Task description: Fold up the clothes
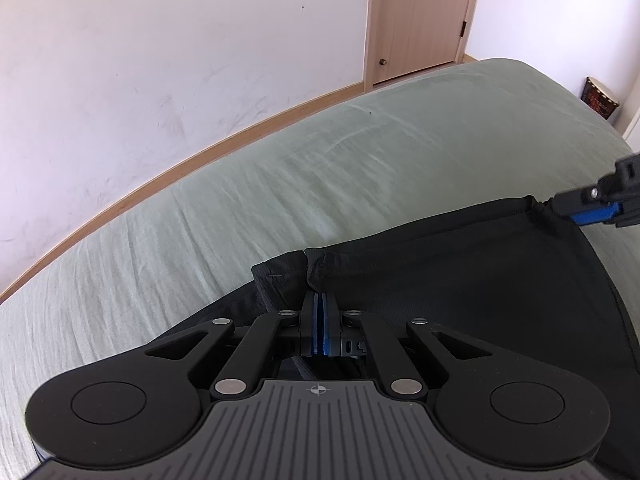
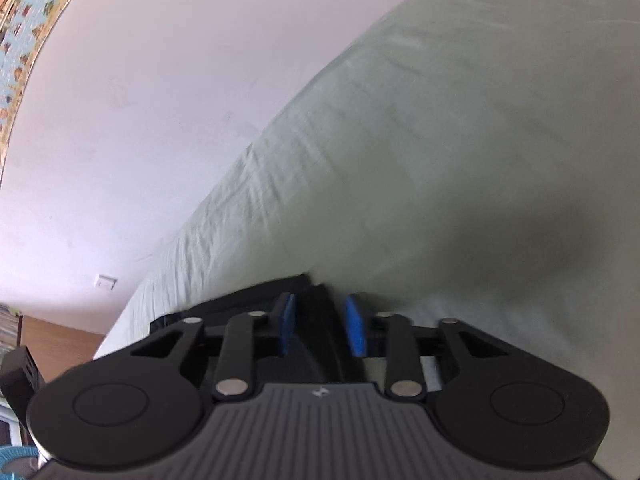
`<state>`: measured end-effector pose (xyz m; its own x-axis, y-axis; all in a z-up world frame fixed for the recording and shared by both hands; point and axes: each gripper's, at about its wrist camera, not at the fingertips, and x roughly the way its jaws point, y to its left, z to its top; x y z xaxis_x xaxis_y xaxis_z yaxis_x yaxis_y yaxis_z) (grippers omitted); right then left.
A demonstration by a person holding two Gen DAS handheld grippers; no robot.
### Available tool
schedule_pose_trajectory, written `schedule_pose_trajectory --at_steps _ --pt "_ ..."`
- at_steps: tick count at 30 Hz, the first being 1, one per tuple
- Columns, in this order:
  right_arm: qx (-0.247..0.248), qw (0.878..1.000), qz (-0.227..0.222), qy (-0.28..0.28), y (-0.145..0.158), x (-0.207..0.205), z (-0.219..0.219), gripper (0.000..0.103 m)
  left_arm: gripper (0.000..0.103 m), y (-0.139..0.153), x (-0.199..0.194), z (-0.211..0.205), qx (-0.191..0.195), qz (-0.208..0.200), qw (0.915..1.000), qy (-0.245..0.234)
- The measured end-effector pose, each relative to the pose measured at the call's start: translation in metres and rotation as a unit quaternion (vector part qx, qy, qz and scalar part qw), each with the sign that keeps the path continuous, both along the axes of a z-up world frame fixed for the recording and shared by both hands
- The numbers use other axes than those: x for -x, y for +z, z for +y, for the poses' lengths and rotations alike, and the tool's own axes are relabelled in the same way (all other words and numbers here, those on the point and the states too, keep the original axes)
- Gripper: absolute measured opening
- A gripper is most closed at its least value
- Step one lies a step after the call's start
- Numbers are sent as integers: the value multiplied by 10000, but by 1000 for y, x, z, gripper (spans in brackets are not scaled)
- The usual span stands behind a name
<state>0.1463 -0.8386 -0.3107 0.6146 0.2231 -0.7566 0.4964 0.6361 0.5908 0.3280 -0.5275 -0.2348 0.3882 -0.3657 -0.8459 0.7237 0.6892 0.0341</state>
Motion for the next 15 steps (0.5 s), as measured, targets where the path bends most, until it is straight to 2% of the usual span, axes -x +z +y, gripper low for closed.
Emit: schedule_pose_trajectory --at_steps 5,8,11,13,15 --pt "601 9981 8 105 21 0 9 6 2 0 0 0 4 9 10000 15" --pt "1243 9922 12 -11 45 4 7 5 2 2 0 -3 77 40 10000 17" --pt "2101 9776 -62 -52 76 9 11 5 2 4 3 -11 198 21 9998 -30" --pt "2576 9662 40 -50 84 8 17 5 2 5 6 -23 185 -90 9997 -97" --pt "3132 9493 275 -59 83 7 23 5 2 4 7 -35 92 -237 9996 -139"
